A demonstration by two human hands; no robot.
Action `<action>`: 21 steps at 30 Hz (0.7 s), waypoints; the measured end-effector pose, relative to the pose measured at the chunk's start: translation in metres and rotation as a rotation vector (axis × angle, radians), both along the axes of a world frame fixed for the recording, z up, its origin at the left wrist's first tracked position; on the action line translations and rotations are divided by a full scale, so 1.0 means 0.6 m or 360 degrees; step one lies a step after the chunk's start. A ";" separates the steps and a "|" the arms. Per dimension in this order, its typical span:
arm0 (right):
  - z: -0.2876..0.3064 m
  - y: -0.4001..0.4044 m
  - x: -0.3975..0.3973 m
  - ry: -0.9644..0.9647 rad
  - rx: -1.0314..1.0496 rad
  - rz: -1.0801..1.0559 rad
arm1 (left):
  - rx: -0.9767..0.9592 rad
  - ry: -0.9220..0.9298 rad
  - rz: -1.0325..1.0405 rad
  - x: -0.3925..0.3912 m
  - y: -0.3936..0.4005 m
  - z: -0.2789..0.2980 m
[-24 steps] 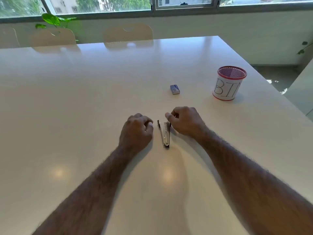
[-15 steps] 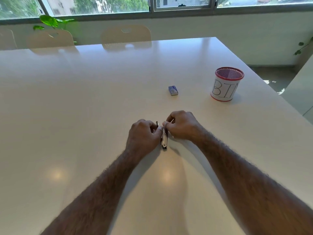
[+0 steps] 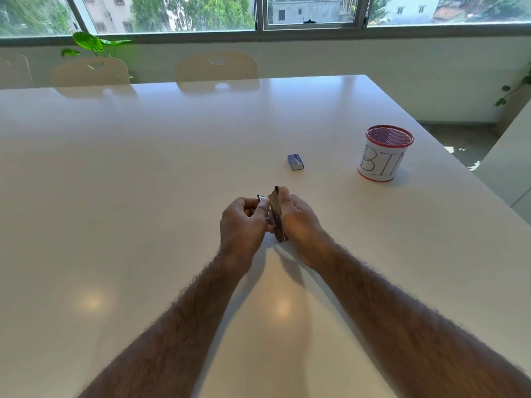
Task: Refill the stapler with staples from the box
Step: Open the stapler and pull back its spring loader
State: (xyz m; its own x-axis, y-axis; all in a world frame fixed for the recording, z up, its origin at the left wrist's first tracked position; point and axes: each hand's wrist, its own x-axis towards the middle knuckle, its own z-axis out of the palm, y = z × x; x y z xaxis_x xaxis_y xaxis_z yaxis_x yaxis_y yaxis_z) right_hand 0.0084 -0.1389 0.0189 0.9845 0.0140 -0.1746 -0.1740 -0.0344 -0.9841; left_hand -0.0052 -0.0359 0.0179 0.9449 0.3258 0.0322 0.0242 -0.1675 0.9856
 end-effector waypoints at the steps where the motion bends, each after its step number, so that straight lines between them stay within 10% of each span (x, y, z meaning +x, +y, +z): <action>1: 0.002 0.006 -0.003 0.0114 0.0238 0.0065 | -0.0017 -0.0016 -0.0008 -0.001 -0.001 0.001; 9: 0.008 -0.012 0.005 0.0492 0.0754 0.0291 | 0.0519 -0.0190 0.0108 0.004 0.013 0.002; 17: 0.004 -0.014 0.011 0.0551 0.1047 0.0512 | -0.0684 0.0070 -0.0240 -0.006 -0.004 0.010; 21: 0.004 -0.011 0.008 0.0568 0.0996 0.0575 | -0.0747 0.0151 -0.0251 -0.004 -0.011 0.009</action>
State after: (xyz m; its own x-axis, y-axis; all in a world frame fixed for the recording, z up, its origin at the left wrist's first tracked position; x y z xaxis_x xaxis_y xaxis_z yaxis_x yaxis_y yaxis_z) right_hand 0.0133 -0.1458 0.0215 0.7868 0.5203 -0.3321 -0.5651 0.3907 -0.7267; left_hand -0.0075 -0.0425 0.0231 0.9755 0.1374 -0.1720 0.1275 0.2843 0.9502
